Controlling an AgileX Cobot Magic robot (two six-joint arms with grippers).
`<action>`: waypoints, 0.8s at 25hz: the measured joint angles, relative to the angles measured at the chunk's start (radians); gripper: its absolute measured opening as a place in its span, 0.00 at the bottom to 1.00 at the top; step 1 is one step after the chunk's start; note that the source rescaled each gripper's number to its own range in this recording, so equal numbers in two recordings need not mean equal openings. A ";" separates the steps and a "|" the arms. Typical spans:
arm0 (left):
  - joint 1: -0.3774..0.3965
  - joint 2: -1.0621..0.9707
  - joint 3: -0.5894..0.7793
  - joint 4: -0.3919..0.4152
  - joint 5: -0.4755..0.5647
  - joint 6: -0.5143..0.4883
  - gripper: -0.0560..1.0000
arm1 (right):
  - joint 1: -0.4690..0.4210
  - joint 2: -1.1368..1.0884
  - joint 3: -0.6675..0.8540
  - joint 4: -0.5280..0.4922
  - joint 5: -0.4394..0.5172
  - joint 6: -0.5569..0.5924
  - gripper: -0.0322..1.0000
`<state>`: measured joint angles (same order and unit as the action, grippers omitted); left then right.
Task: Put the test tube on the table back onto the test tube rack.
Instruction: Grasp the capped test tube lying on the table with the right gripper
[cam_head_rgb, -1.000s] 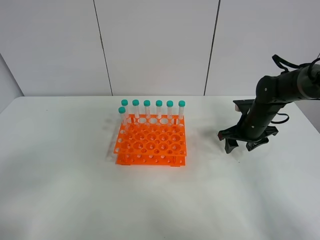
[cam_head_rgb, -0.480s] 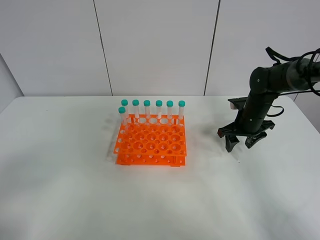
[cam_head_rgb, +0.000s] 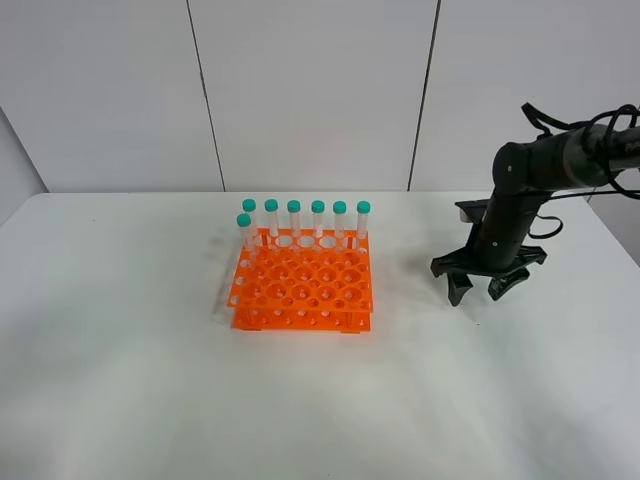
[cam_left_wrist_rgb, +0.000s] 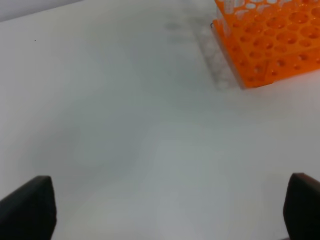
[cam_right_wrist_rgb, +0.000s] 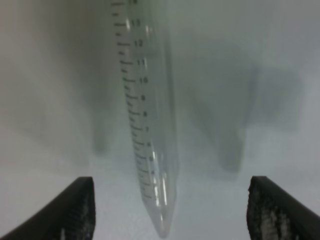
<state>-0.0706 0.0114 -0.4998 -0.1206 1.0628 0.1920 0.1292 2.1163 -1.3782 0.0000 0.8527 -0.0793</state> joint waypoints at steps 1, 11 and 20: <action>0.000 0.000 0.000 0.000 0.000 0.000 1.00 | 0.012 0.000 0.000 -0.015 -0.009 0.008 0.90; 0.000 0.000 0.000 0.000 0.000 0.000 1.00 | 0.048 0.000 0.000 -0.076 -0.014 0.079 0.90; 0.000 0.000 0.000 0.000 0.000 0.000 1.00 | 0.045 0.009 0.000 -0.080 -0.014 0.088 0.90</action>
<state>-0.0706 0.0114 -0.4998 -0.1206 1.0628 0.1920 0.1738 2.1253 -1.3782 -0.0803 0.8387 0.0082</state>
